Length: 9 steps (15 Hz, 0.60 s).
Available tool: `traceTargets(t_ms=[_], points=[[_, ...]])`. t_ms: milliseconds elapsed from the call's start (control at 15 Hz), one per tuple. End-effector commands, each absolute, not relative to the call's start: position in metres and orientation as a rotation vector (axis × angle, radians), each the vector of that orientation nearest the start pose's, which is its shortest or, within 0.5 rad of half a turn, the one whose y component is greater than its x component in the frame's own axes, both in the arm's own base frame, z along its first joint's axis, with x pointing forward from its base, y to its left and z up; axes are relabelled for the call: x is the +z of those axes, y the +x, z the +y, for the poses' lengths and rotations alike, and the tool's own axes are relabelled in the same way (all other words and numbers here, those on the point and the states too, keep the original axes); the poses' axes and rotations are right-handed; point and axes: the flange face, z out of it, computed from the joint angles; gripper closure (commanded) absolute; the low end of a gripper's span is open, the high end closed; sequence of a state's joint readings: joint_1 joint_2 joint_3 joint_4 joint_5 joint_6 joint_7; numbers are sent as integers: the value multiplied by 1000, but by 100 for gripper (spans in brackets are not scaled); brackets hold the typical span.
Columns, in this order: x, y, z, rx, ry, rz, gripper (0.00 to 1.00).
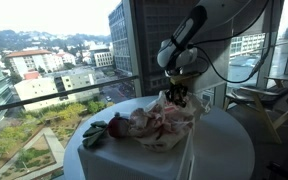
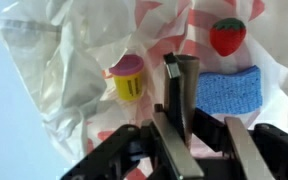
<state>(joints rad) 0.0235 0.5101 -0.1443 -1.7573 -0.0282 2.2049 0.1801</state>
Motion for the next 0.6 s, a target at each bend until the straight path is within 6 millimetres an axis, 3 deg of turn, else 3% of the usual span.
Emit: traceTargets(t_ms=[0, 267, 533], points=[[283, 655, -90, 266, -3023, 422, 83], [313, 645, -90, 486, -2841, 316, 84], [373, 641, -64, 584, -2724, 123, 84]])
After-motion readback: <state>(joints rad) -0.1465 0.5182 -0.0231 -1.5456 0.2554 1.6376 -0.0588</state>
